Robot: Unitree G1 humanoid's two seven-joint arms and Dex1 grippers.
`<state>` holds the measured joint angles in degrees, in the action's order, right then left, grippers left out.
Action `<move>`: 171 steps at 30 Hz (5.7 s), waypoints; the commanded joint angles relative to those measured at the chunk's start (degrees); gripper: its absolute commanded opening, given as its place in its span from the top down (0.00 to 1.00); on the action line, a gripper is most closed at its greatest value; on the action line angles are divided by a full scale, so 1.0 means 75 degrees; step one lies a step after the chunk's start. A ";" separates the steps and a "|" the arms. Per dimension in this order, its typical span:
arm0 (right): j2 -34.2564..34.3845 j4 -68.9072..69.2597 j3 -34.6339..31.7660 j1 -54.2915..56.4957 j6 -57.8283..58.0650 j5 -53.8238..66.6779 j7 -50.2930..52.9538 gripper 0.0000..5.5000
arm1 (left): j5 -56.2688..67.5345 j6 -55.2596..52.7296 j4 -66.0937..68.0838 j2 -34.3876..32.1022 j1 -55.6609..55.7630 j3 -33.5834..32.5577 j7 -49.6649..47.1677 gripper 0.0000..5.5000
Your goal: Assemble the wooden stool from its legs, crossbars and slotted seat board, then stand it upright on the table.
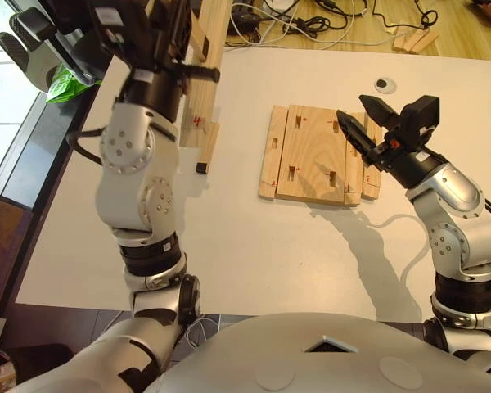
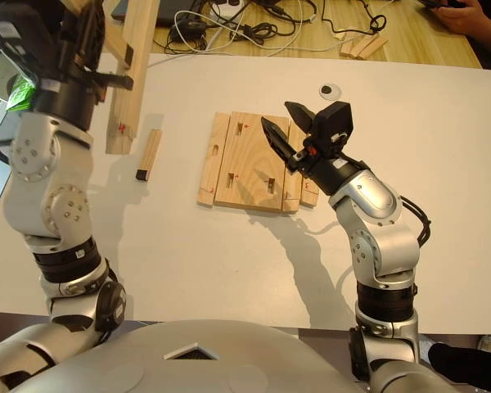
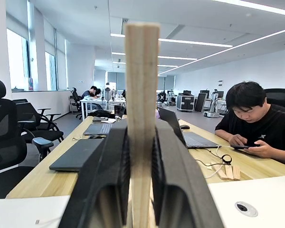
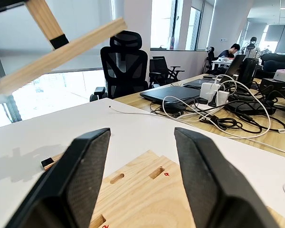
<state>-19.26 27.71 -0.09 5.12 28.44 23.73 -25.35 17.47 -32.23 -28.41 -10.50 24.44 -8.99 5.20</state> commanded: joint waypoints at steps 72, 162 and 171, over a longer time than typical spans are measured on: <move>0.1397 -0.2517 -0.1467 0.2451 0.3191 0.8785 0.5199 0.32 | -0.0544 0.0987 -0.1196 0.0097 -0.1274 0.2810 0.1548 0.93; 0.0574 -0.3043 -0.1796 0.3156 0.2247 0.8312 0.4852 0.82 | -0.0714 0.1104 -0.0927 -0.0121 -0.1529 0.2386 0.1661 0.46; 0.0013 -0.3683 -0.2080 0.3608 0.1905 0.6570 0.4492 0.82 | -0.0554 0.0917 -0.0972 -0.0262 -0.1463 0.1755 0.1553 0.46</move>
<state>-17.41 0.21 -15.37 30.26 44.06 76.92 9.01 13.09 -24.35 -35.59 -11.61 13.12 5.57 17.41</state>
